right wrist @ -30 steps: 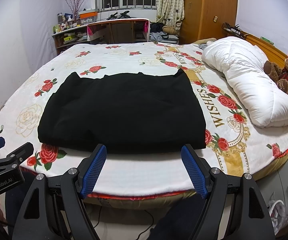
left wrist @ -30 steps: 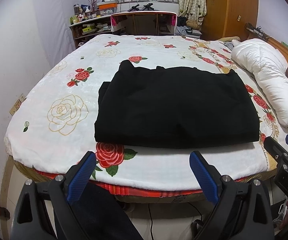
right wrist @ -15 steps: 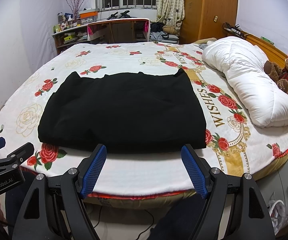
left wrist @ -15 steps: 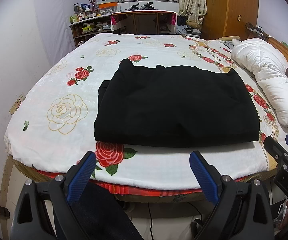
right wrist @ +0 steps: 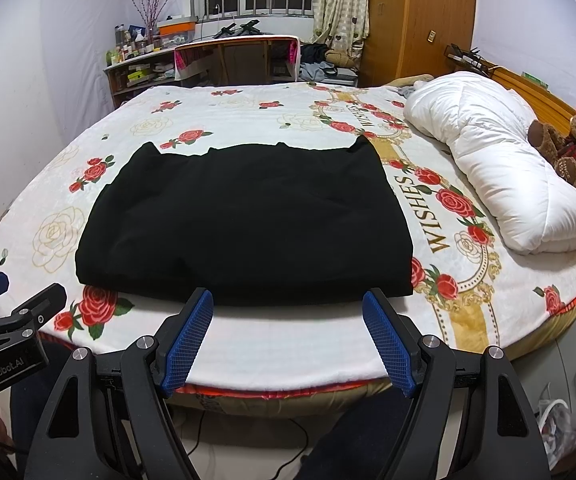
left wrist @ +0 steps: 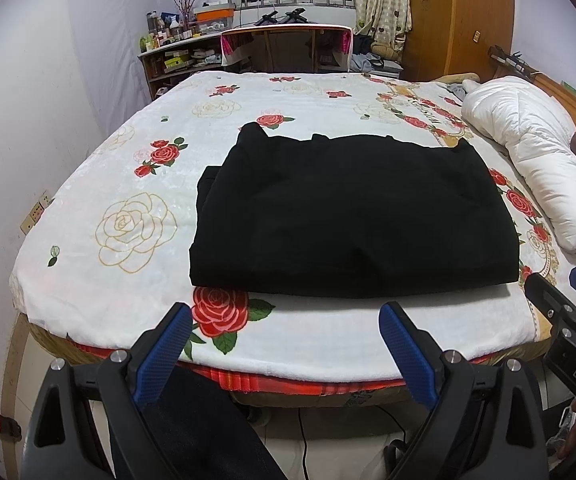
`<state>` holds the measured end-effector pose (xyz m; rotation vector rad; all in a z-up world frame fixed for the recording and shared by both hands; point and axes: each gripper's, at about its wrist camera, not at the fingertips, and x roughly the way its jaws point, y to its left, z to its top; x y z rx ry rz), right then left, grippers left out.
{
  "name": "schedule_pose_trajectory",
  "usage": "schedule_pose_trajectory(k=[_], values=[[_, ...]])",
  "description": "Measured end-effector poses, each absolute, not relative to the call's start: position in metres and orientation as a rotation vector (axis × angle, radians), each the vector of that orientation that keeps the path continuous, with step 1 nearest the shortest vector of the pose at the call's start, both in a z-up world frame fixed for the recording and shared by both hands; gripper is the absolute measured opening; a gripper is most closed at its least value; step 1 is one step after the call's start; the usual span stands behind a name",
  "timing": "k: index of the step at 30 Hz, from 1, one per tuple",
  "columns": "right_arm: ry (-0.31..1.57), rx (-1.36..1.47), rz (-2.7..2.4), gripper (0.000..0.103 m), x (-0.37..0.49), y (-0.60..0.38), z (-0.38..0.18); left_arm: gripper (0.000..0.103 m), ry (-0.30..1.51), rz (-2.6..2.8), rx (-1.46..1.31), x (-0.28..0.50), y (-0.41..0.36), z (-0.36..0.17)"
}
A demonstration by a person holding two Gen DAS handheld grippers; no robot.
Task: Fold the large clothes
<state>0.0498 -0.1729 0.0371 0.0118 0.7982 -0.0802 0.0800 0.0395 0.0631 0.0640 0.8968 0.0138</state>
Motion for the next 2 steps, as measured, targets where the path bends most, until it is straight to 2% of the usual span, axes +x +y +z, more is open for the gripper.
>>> schedule_pose_trajectory(k=[2], values=[[0.798,0.010,-0.079,0.077,0.0491,-0.1719,0.0363,0.096,0.898,0.005,0.061,0.0804,0.0391,0.0636]])
